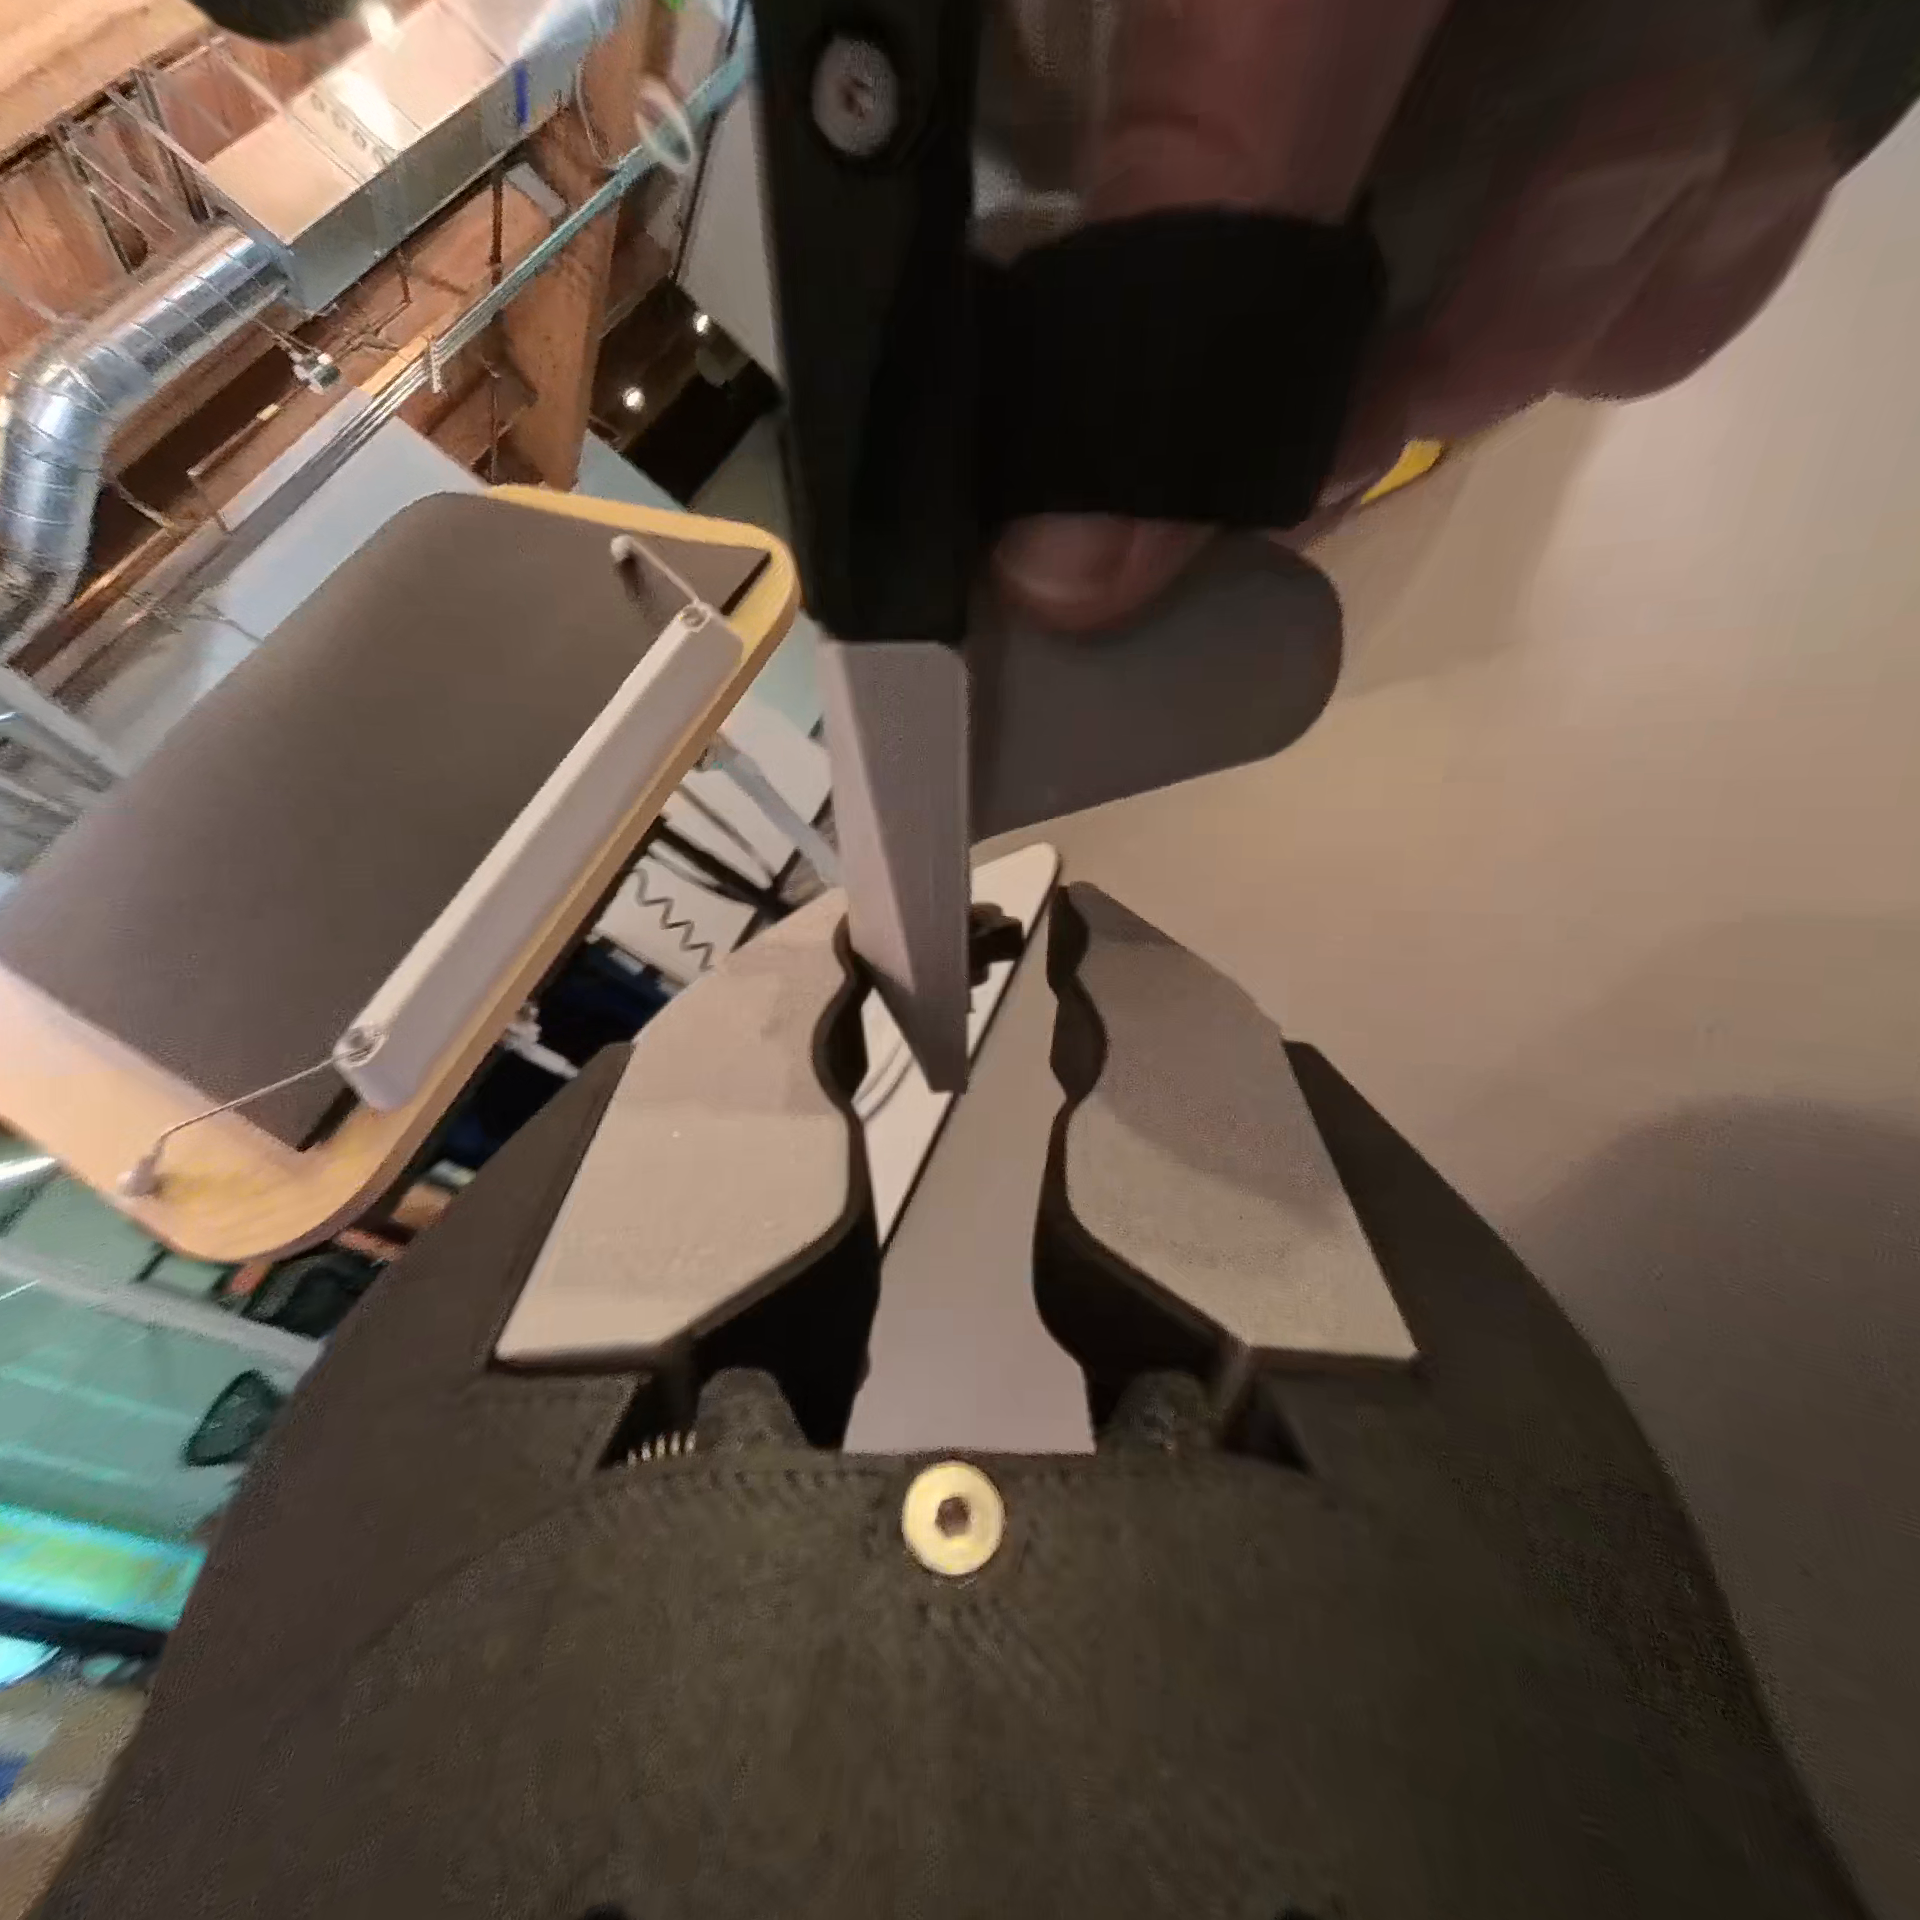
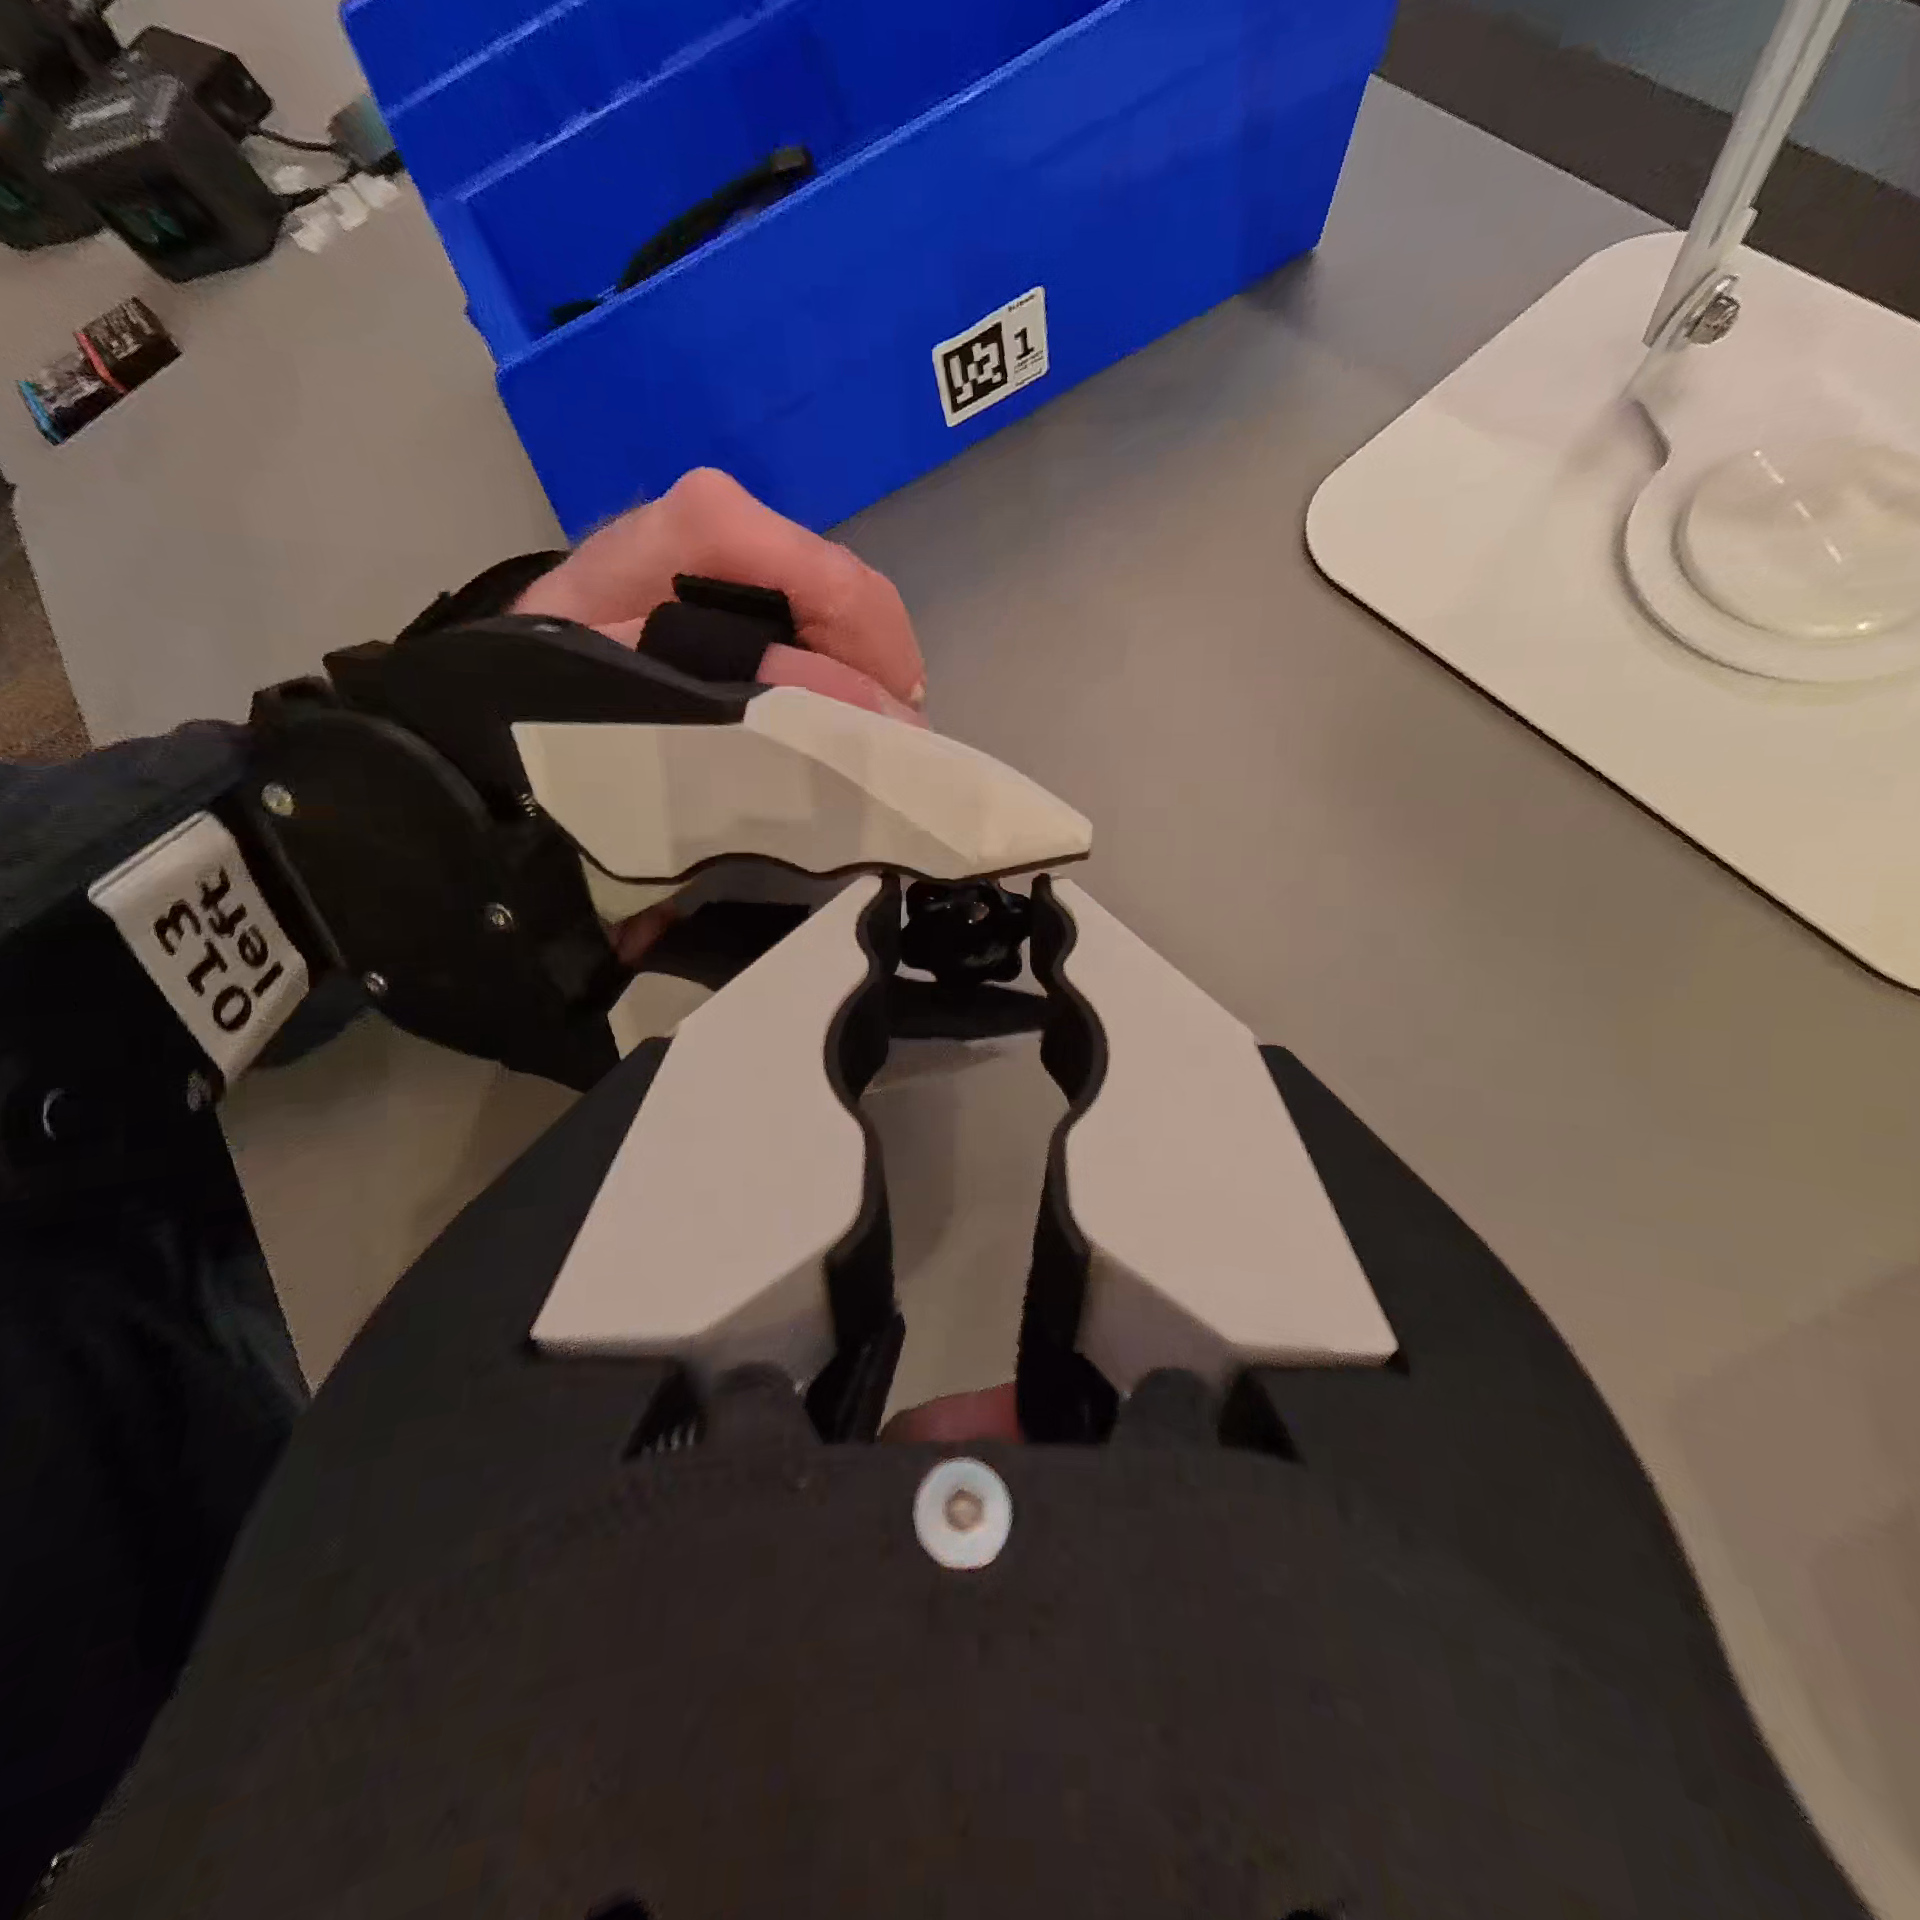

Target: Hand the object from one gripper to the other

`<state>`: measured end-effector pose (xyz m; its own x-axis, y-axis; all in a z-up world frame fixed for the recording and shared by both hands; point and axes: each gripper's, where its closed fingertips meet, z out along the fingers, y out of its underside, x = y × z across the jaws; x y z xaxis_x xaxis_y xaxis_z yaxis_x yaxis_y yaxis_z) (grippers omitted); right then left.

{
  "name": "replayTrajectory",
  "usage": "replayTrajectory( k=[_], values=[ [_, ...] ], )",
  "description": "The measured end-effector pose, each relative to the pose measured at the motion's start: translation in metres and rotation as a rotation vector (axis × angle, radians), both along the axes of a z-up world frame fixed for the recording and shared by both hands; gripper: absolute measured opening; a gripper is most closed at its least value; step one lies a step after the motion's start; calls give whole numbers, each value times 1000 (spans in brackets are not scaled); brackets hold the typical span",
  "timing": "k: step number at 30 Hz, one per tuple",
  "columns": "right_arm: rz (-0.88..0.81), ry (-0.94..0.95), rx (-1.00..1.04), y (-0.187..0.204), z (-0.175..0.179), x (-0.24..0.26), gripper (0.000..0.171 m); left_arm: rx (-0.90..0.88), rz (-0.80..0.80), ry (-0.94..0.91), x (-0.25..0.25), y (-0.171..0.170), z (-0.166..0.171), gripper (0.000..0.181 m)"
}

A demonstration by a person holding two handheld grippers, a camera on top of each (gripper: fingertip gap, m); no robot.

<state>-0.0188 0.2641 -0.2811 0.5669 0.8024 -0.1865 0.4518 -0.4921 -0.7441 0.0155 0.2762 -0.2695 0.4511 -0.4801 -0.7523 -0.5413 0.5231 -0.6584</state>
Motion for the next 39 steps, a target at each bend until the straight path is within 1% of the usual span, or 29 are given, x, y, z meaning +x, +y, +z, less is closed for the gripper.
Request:
replayTrajectory(
  k=[1,5,7,9,11,13,15,17,19,22,28,30,32,33,34,37,39],
  values=[
    [-10,-10,8,0,-1,0,21,18,23,8,-2,2,1,27],
    [-53,-41,67,3,0,-2,22,18,47,23,-4,4,1,26],
    [-40,42,50,2,9,-5,25,9,43,-15,-7,4,5,26],
    [-8,166,7,0,20,-6,39,-20,18,-84,-10,3,11,26],
    [58,312,-78,-5,31,-8,41,-58,-83,-203,-11,-7,24,26],
    [147,389,-182,-15,32,-10,45,-83,-135,-266,-13,-11,31,26],
    [268,440,-260,-31,34,-17,38,-85,-180,-307,-12,-18,37,26],
    [328,482,-303,-38,35,-20,25,-65,-197,-308,-10,-22,40,26],
    [361,531,-335,-41,37,-21,21,-54,-215,-316,-9,-25,42,26],
    [360,547,-350,-40,34,-20,20,-54,-211,-292,-8,-24,38,26],
    [335,491,-312,-39,33,-19,20,-35,-196,-286,-7,-23,37,26],
    [337,554,-340,-41,42,-21,21,-22,-199,-304,-8,-25,42,26],
    [358,677,-396,-43,55,-23,35,-17,-205,-304,-8,-26,44,25],
    [373,720,-424,-44,59,-23,38,-16,-212,-308,-8,-28,45,26],
    [382,751,-442,-45,61,-24,37,-18,-218,-317,-9,-29,46,26],
    [409,805,-434,-46,65,-28,20,-1,-233,-347,-11,-34,53,26],
    [429,842,-442,-48,68,-31,20,6,-228,-364,-14,-36,57,25]
  ],
)
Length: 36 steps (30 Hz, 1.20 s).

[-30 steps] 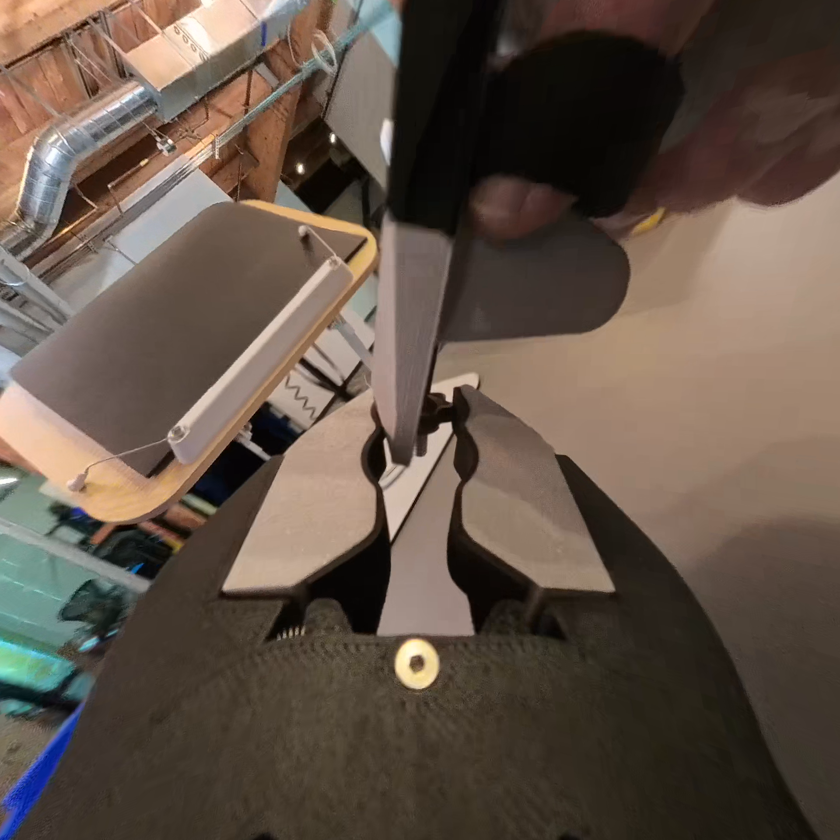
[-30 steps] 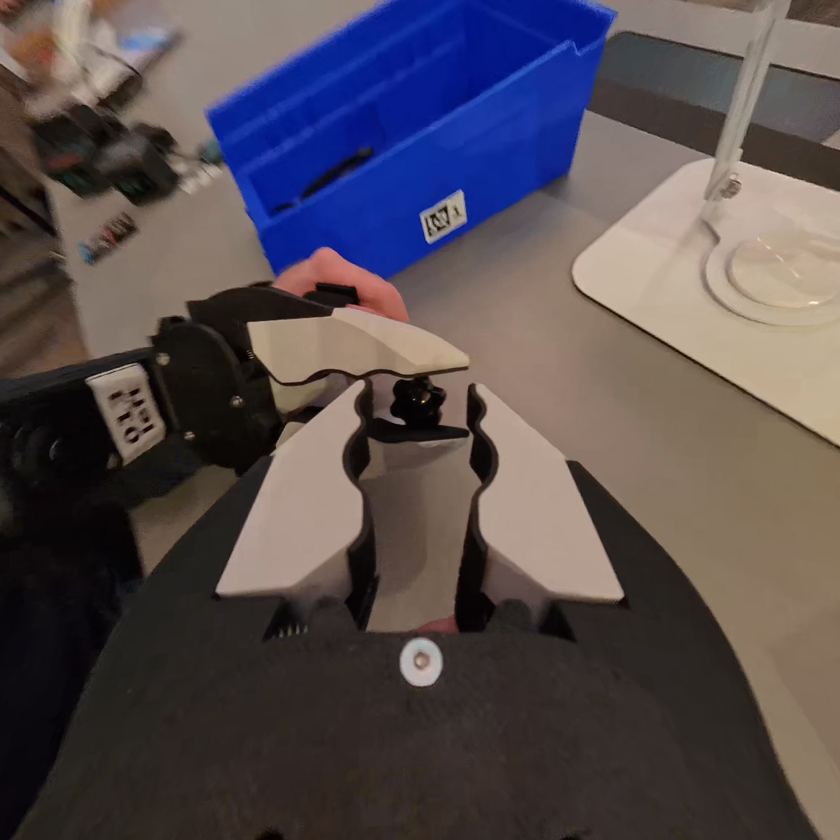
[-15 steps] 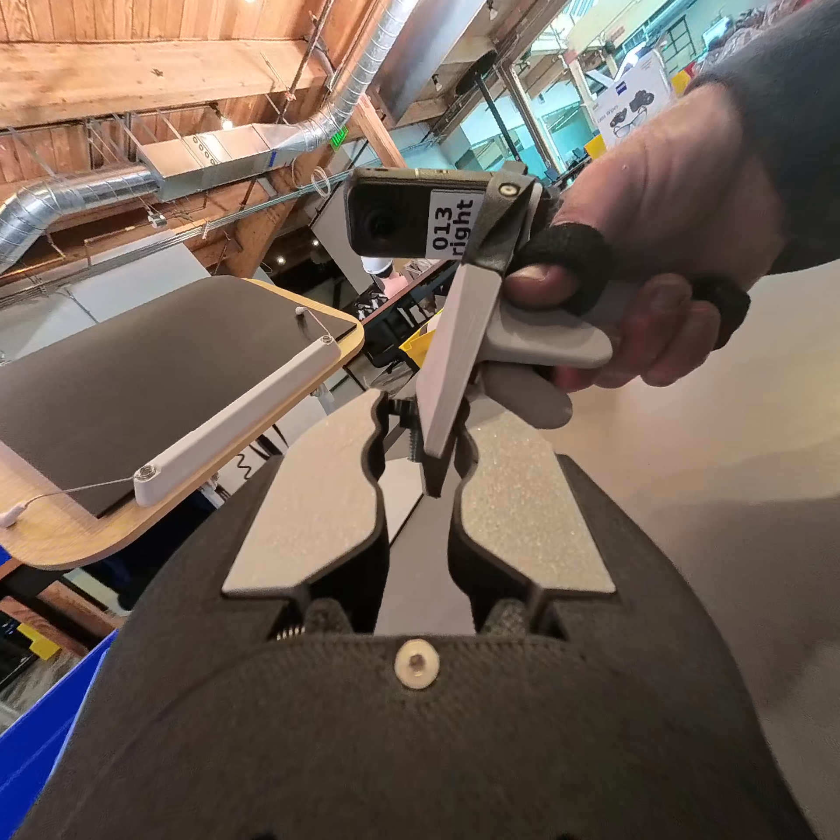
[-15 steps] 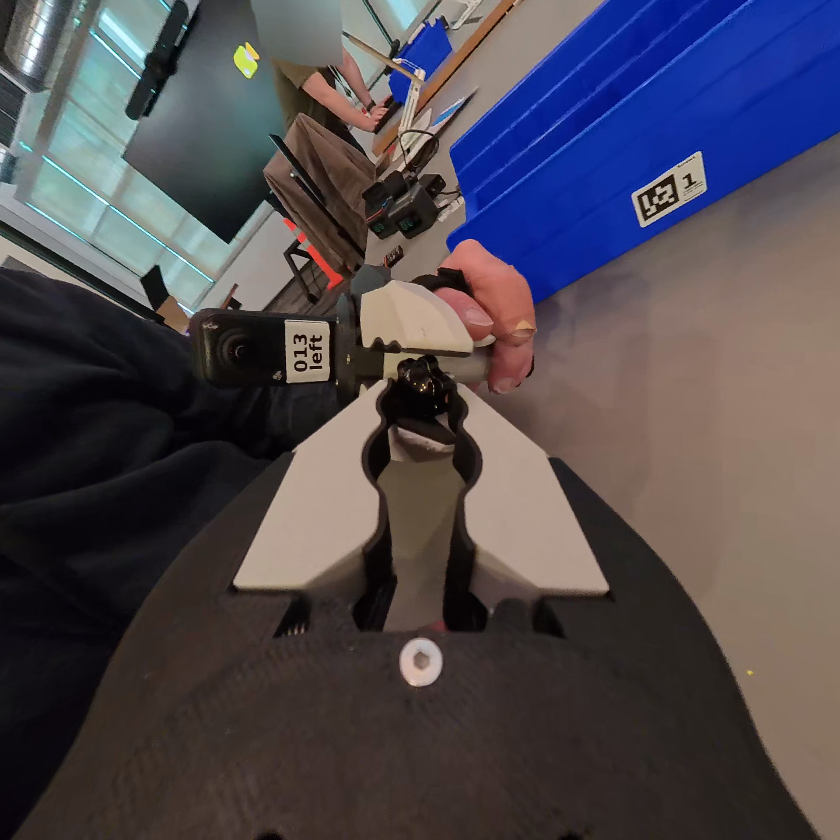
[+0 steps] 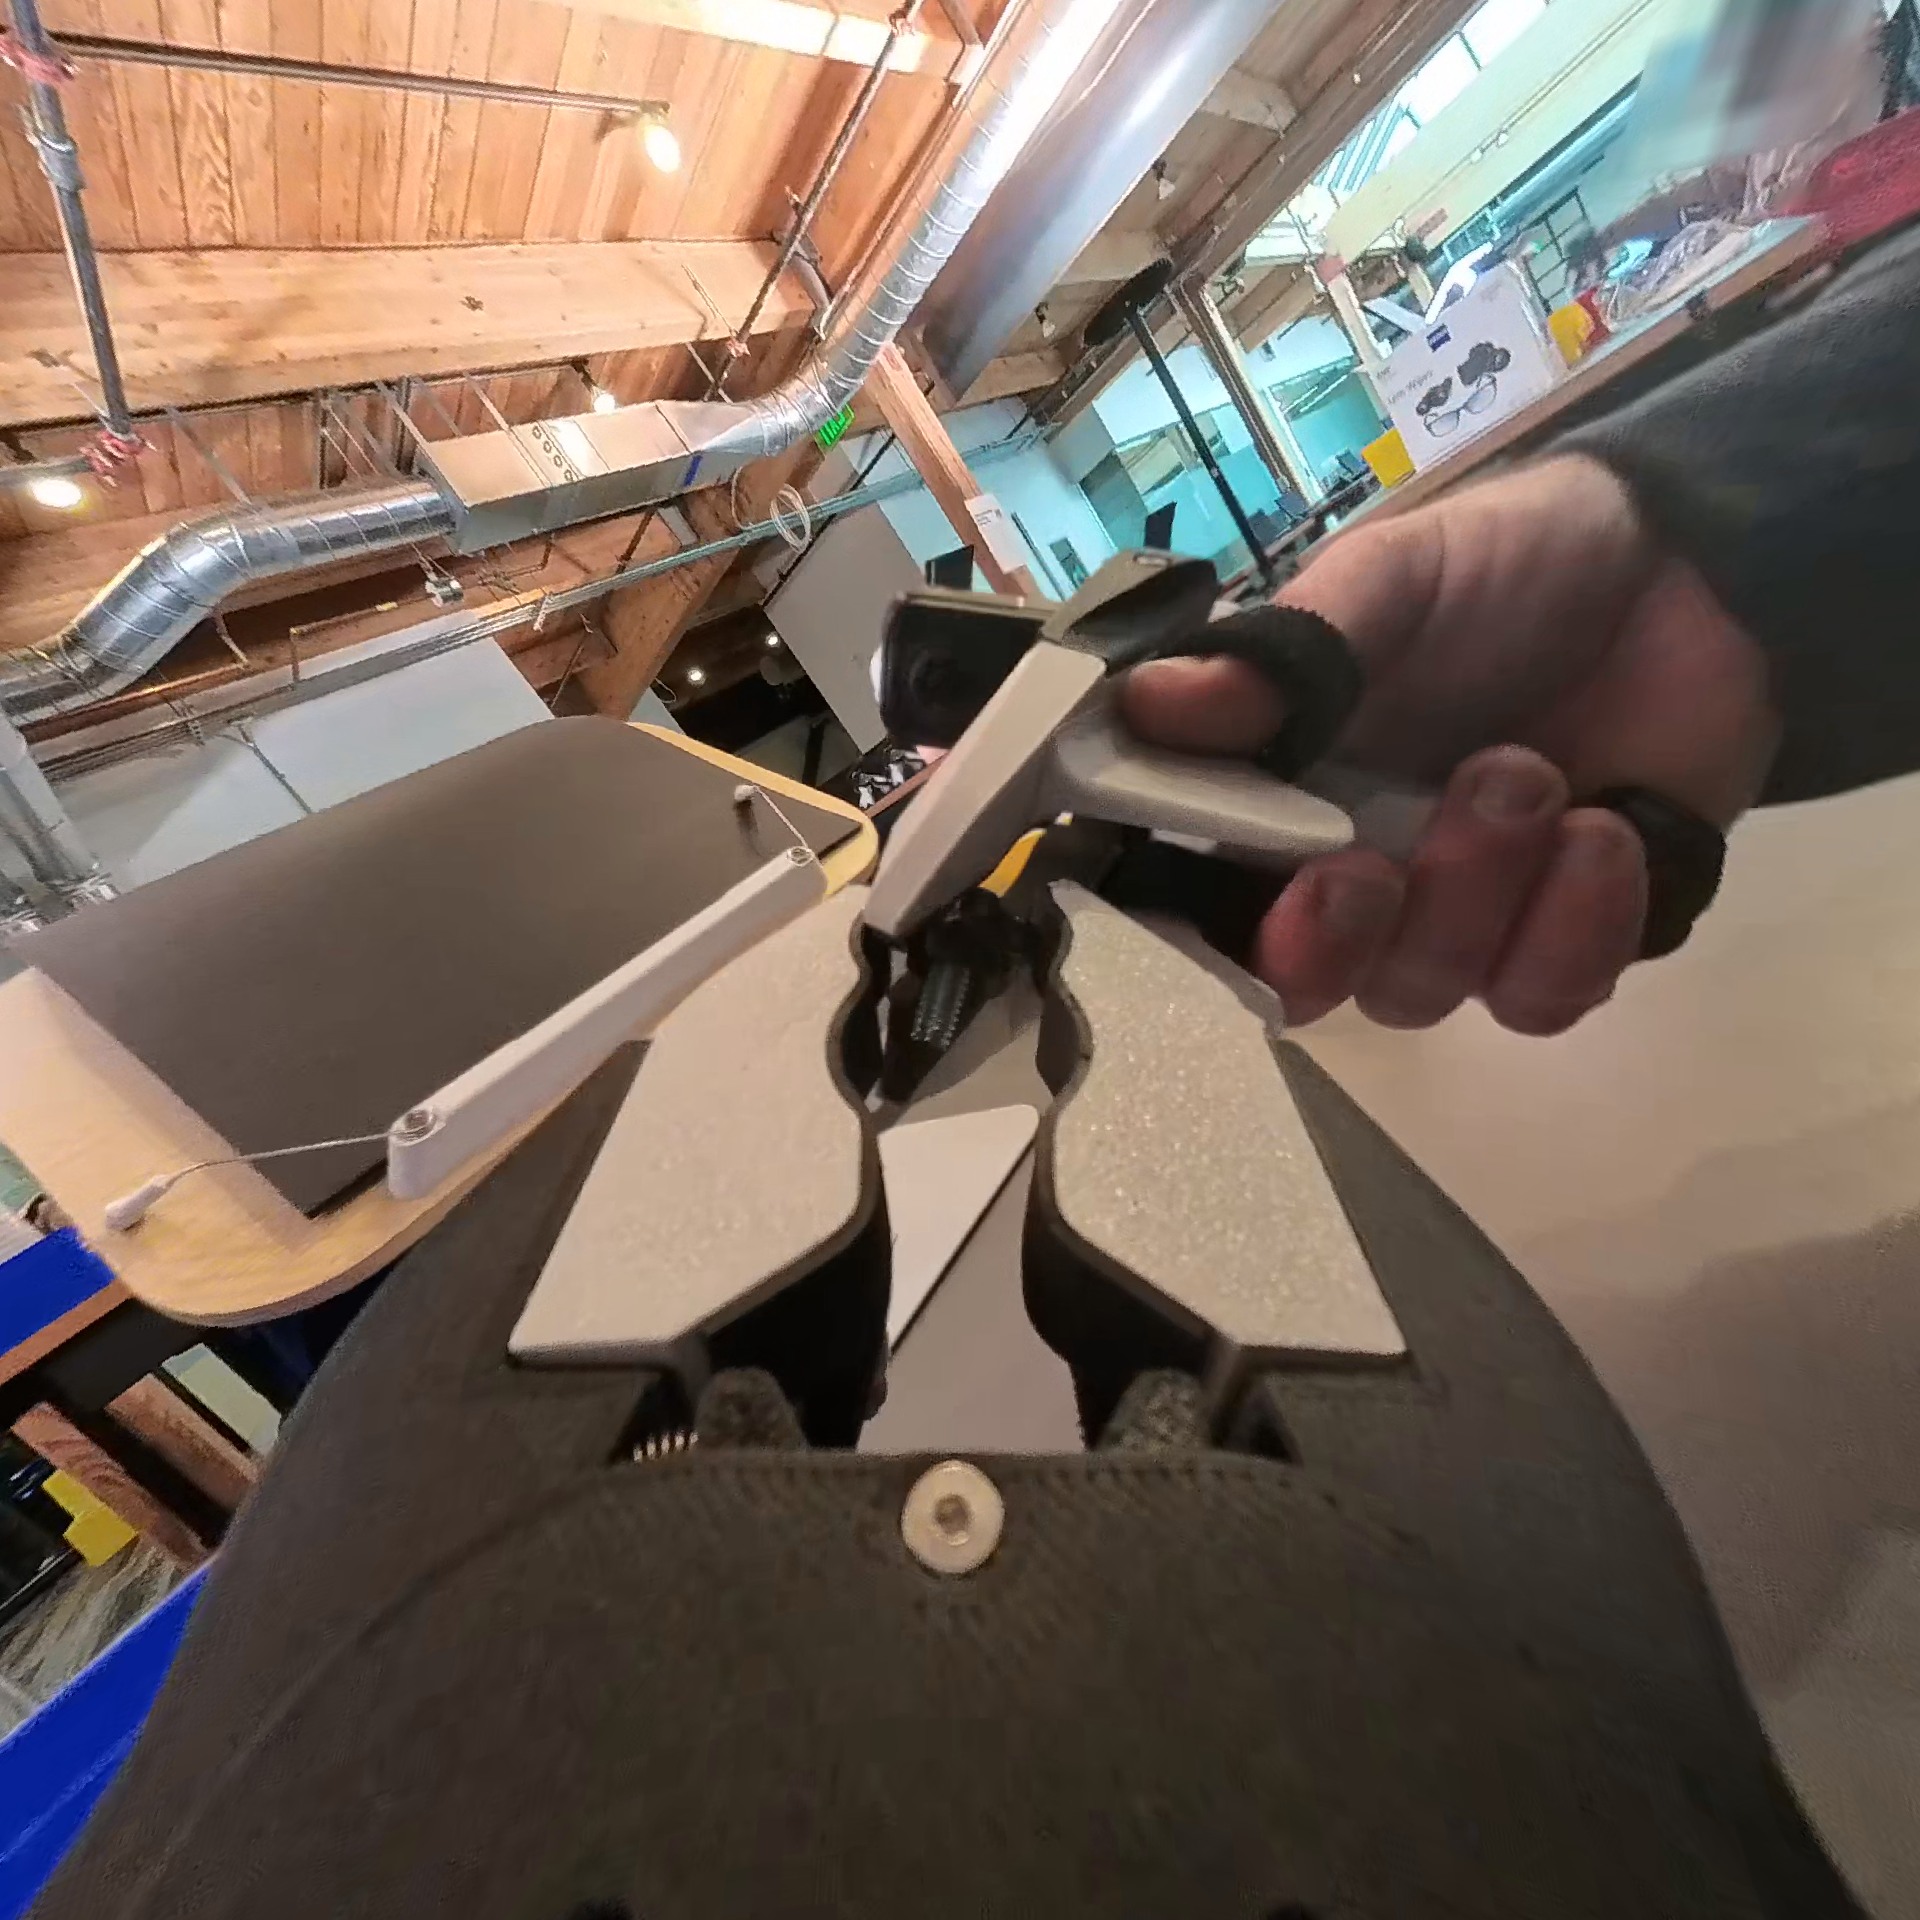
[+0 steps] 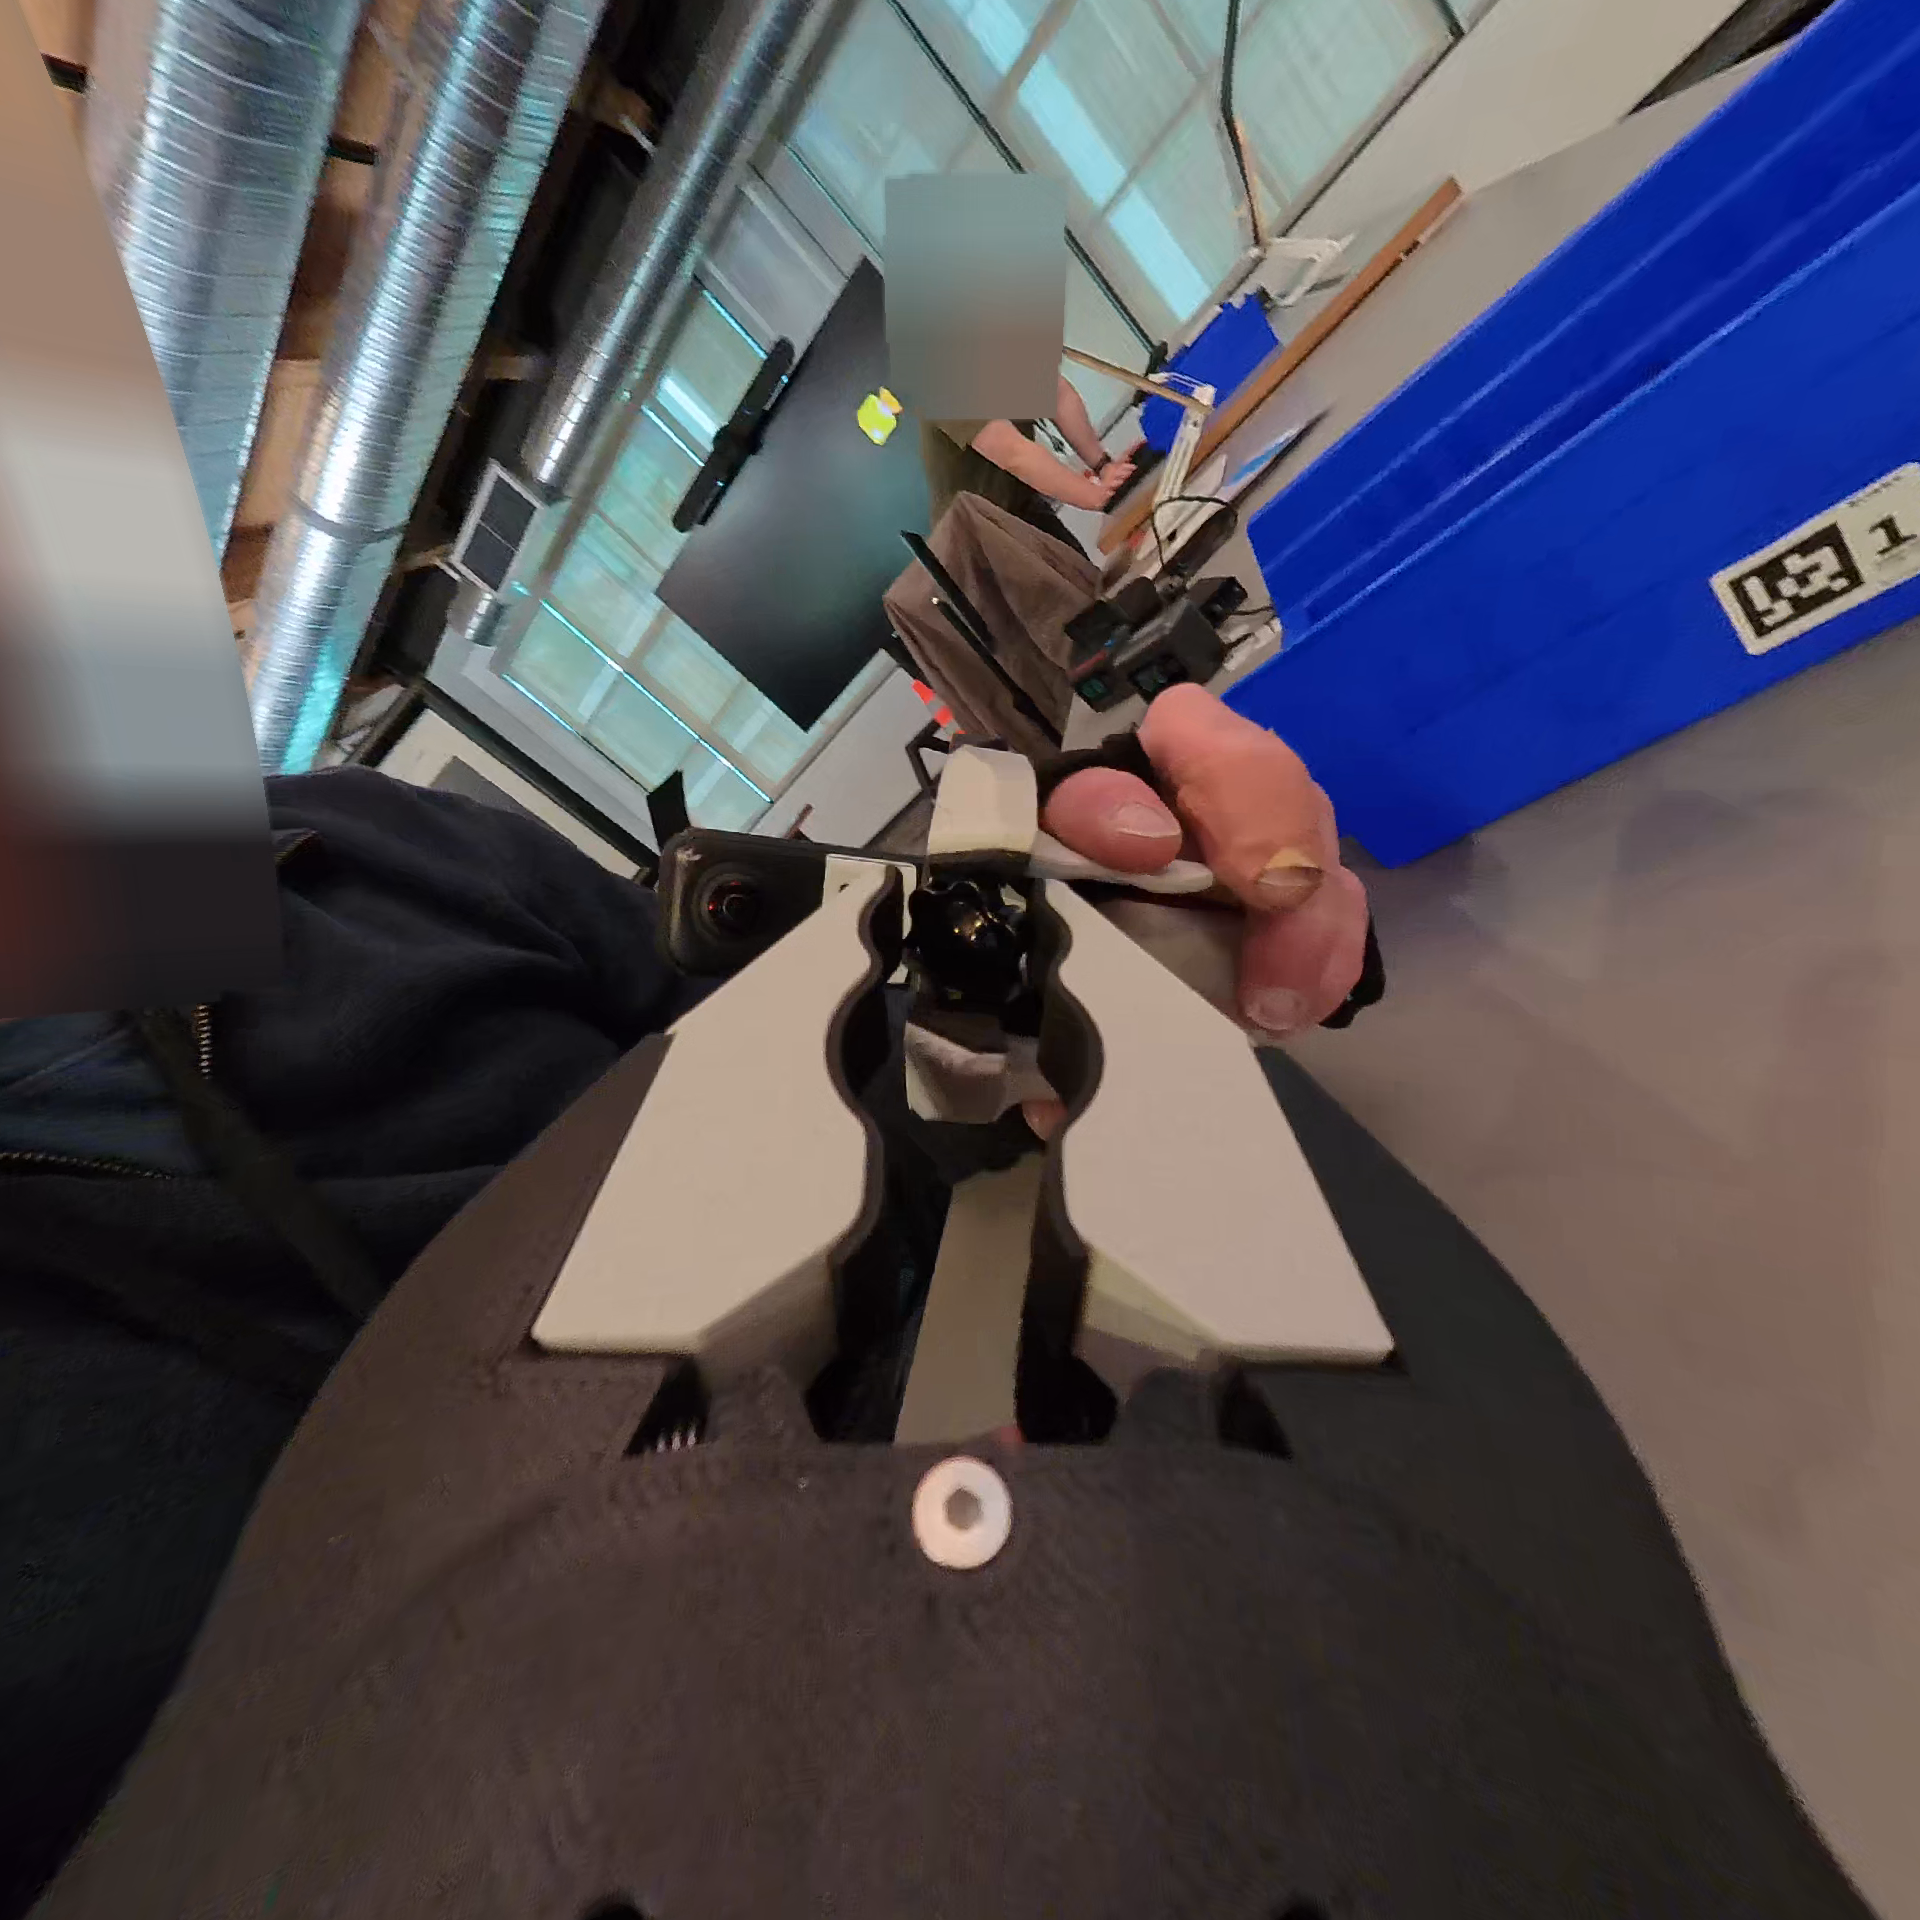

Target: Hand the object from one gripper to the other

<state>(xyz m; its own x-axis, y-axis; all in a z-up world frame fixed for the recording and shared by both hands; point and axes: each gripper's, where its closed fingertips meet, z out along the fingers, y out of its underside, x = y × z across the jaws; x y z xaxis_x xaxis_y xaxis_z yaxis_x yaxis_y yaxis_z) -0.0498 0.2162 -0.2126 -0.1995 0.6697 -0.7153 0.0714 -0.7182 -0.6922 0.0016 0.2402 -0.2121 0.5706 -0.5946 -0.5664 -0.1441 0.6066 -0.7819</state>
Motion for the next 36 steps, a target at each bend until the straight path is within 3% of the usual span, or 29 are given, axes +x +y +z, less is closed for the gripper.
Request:
replayTrajectory(
  k=[6,14,24,30,36],
  values=[
    [-66,-120,100,8,-12,-14,19,17,101,50,-14,6,-7,25],
    [-270,-443,385,32,-25,-10,19,34,228,111,-18,18,-17,44],
    [-434,-743,602,46,-46,-1,19,15,326,166,-16,32,-29,26],
    [-439,-675,568,48,-44,-5,20,-31,320,146,-19,37,-31,26],
    [-353,-417,369,40,-23,-3,37,-60,211,39,-22,28,-19,26]
  ],
)
